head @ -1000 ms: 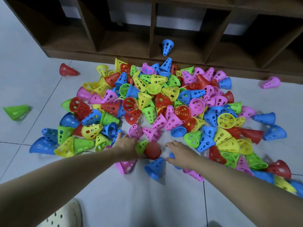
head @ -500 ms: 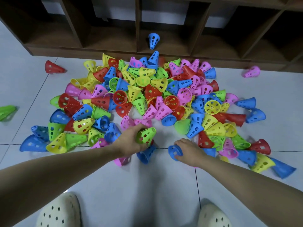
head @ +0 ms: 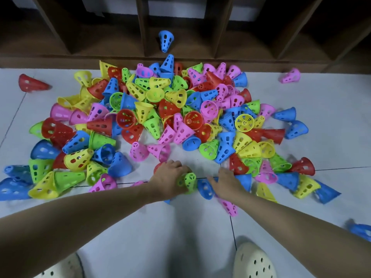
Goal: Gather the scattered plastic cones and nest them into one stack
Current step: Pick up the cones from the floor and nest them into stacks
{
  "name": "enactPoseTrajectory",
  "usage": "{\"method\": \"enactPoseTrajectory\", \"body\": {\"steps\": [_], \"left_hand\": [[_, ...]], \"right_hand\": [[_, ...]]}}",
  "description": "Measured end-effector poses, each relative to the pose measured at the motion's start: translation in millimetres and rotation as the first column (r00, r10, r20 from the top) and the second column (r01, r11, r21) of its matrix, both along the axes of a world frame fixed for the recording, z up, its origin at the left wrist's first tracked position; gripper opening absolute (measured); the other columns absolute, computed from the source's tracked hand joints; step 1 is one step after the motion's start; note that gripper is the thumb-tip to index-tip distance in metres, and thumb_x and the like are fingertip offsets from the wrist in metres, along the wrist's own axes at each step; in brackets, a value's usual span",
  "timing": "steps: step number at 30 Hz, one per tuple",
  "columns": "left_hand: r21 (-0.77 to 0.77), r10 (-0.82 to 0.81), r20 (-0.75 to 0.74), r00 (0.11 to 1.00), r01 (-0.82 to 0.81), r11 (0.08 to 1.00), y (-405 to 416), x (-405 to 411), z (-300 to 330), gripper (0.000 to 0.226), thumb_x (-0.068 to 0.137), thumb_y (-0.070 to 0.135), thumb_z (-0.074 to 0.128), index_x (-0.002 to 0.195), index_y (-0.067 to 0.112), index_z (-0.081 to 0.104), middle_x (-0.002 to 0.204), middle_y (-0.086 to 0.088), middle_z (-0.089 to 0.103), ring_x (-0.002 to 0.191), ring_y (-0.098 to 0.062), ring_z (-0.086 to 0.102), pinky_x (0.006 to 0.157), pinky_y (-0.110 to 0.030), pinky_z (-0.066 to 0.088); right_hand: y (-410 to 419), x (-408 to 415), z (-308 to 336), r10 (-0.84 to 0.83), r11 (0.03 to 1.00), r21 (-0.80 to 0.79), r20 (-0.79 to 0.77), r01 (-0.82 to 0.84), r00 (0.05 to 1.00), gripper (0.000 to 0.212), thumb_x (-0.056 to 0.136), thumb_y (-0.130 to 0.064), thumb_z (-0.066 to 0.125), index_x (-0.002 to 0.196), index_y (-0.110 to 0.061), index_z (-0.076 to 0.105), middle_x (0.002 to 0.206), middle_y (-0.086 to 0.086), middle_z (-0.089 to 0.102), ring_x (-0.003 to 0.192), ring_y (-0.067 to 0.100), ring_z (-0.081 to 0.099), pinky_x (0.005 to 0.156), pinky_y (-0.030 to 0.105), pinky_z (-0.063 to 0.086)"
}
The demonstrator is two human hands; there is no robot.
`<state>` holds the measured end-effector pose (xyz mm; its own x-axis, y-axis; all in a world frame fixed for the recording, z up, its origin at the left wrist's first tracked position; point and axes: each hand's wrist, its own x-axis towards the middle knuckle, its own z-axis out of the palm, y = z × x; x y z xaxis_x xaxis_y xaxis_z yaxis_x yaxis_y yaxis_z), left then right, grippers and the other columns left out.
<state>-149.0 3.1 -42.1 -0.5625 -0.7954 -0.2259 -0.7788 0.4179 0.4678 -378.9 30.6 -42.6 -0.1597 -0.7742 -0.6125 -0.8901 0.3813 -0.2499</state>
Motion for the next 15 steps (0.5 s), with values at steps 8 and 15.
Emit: {"method": "enactPoseTrajectory", "body": {"steps": [8, 15], "left_hand": [[-0.062, -0.048, 0.301, 0.952, 0.07, 0.996, -18, 4, -7, 0.055, 0.083, 0.053, 0.064, 0.133, 0.032, 0.054, 0.116, 0.004, 0.059, 0.116, -0.022, 0.049, 0.1, -0.037, 0.033], [-0.028, -0.043, 0.386, 0.921, 0.059, 0.998, -29, 37, -8, 0.072, 0.08, 0.061, 0.068, 0.143, 0.032, 0.047, 0.152, 0.005, 0.042, 0.141, -0.024, 0.033, 0.118, -0.044, 0.022]], "right_hand": [[-2, -3, -14, -0.263, 0.953, 0.184, 0.098, 0.242, 0.96, 0.065, 0.089, -0.055, 0.058, 0.125, -0.003, 0.044, 0.106, 0.011, 0.063, 0.091, 0.026, 0.063, 0.069, 0.034, 0.048], [8, 13, -18, -0.355, 0.932, 0.193, 0.323, 0.306, 0.877, 0.04, 0.082, -0.027, 0.074, 0.068, -0.016, 0.039, 0.056, -0.001, 0.038, 0.049, 0.017, 0.039, 0.049, 0.027, 0.032]]}}
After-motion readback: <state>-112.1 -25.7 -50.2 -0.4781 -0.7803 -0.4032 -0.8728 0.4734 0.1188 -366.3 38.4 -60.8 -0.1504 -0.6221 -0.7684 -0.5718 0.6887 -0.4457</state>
